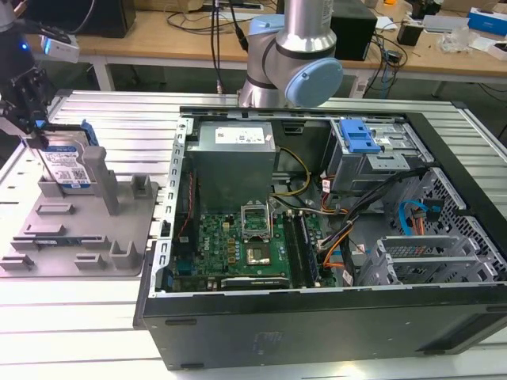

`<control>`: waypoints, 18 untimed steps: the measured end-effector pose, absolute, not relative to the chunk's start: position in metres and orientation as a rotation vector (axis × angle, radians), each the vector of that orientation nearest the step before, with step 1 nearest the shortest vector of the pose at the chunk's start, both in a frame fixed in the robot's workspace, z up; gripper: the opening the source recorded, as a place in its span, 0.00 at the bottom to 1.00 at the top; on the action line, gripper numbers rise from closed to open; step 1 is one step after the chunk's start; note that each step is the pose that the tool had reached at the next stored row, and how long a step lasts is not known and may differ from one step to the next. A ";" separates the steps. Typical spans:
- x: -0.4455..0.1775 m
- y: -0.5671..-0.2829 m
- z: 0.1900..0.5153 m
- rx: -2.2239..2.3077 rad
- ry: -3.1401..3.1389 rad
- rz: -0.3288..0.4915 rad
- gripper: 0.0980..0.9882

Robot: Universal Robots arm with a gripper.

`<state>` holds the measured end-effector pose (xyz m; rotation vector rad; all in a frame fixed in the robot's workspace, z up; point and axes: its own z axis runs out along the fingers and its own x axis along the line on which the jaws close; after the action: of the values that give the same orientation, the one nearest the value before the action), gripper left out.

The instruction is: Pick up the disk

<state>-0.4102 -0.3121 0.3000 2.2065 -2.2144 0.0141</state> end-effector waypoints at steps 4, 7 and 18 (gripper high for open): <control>-0.410 -0.312 0.300 2.207 -2.214 0.014 0.30; -0.410 -0.312 0.299 2.206 -2.214 0.014 0.30; -0.410 -0.312 0.299 2.209 -2.217 0.010 0.30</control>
<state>-0.4102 -0.3125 0.2987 2.2086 -2.2165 0.0097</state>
